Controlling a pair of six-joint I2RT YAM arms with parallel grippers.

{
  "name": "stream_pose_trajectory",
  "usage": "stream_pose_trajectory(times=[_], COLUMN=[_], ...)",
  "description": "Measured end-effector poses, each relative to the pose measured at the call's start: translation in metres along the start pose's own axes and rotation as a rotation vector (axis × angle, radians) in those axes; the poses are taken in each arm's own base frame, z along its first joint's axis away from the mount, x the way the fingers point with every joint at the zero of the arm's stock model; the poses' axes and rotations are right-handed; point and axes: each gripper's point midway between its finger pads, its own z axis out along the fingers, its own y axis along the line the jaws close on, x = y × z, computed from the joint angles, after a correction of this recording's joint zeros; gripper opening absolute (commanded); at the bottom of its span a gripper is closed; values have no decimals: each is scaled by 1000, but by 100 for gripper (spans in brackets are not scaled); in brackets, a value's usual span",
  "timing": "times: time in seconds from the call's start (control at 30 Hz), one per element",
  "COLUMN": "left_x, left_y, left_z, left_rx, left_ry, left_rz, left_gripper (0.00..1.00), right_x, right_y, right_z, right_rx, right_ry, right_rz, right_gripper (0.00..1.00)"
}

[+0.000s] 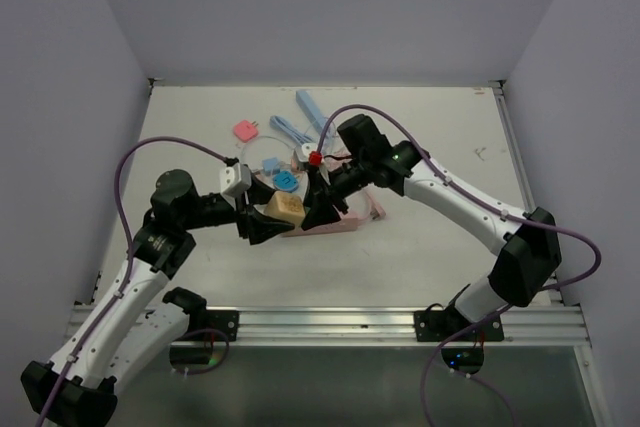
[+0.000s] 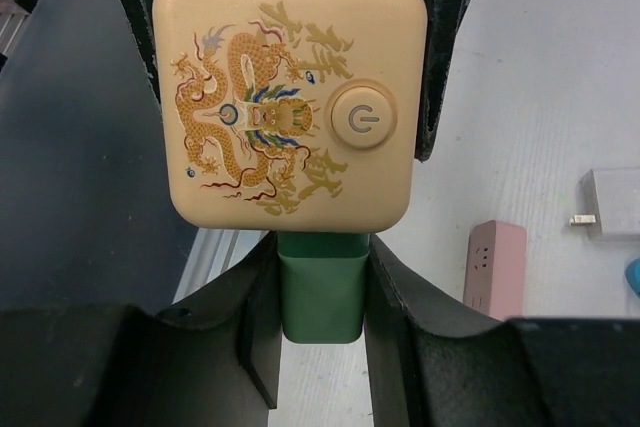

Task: Pull the plug off the socket

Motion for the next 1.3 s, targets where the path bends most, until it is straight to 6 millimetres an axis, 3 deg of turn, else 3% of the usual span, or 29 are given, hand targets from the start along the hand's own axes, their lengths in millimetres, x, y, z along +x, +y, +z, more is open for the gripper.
stream_pose_trajectory(times=[0.43,0.57,0.67,0.77,0.87,1.0,1.1,1.3], left_x=[2,-16,-29,-32,-29,-22,-6,27], left_y=[4,23,29,37,45,62,80,112], left_z=[-11,-21,-23,-23,-24,-29,-36,-58], left_rx=[-116,-245,-284,-314,-346,-450,-564,-798], left_ry=[10,-37,-52,-46,-35,-37,-33,-1], left_rz=[37,116,162,171,157,96,3,-129], left_gripper=[0,0,0,0,0,0,0,0], right_x=[3,40,68,85,89,87,91,122], right_y=[-7,-15,-22,-25,-33,-62,-94,-168], right_z=[-8,-24,-25,-23,-24,-24,-18,0], right_rx=[-21,21,19,5,36,150,245,448], right_ry=[9,102,166,201,203,170,142,131], right_rz=[-109,63,170,240,285,345,420,606], right_gripper=[0,0,0,0,0,0,2,11])
